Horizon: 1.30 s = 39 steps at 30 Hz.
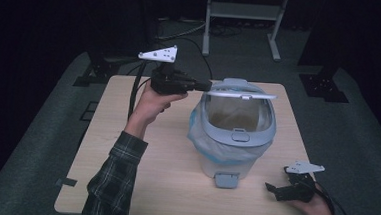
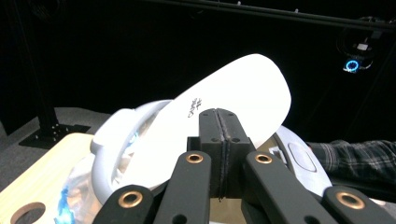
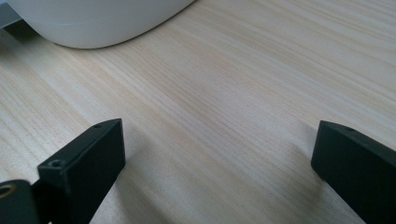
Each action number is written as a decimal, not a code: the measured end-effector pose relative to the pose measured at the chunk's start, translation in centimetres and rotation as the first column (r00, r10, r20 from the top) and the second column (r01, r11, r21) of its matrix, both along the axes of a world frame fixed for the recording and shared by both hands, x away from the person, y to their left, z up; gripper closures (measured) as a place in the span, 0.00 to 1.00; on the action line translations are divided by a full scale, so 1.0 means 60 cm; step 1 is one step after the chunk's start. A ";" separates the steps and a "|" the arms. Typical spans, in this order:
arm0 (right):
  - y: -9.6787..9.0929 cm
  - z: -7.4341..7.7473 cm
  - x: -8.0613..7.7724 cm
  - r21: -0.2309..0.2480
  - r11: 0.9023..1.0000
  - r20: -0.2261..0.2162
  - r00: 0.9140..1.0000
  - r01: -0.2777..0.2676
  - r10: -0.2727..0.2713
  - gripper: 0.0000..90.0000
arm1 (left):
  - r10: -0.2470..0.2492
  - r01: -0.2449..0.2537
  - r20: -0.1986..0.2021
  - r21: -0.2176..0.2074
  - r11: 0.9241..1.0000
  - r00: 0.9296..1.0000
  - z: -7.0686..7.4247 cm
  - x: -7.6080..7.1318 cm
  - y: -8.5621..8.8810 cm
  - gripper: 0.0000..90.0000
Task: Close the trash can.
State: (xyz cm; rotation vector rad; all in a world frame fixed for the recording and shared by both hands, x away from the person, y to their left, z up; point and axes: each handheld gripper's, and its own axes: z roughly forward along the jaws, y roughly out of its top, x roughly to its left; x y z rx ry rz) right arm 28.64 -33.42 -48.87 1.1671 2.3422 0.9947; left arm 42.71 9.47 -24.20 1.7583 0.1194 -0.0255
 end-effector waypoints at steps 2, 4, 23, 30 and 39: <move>0.000 0.000 0.000 0.000 1.000 0.000 1.000 0.000 0.000 0.02 | -0.003 0.003 0.001 0.006 1.000 1.000 -0.002 -0.004 0.001 1.00; 0.000 0.000 0.000 0.001 1.000 -0.001 1.000 0.000 0.000 0.02 | -0.008 0.008 0.002 0.008 1.000 1.000 -0.004 -0.009 0.003 1.00; 0.000 0.000 0.000 0.001 1.000 -0.002 1.000 0.000 0.000 0.02 | -0.044 0.043 0.013 0.095 0.995 0.999 -0.021 -0.048 -0.029 1.00; 0.000 0.000 0.000 0.000 1.000 -0.001 1.000 0.000 0.000 0.02 | -0.049 0.044 0.031 0.151 0.988 0.998 -0.023 -0.059 -0.055 1.00; 0.000 0.000 0.000 0.000 1.000 -0.001 1.000 0.000 0.000 0.02 | -0.036 0.023 0.050 0.242 0.970 0.998 -0.018 -0.071 -0.090 1.00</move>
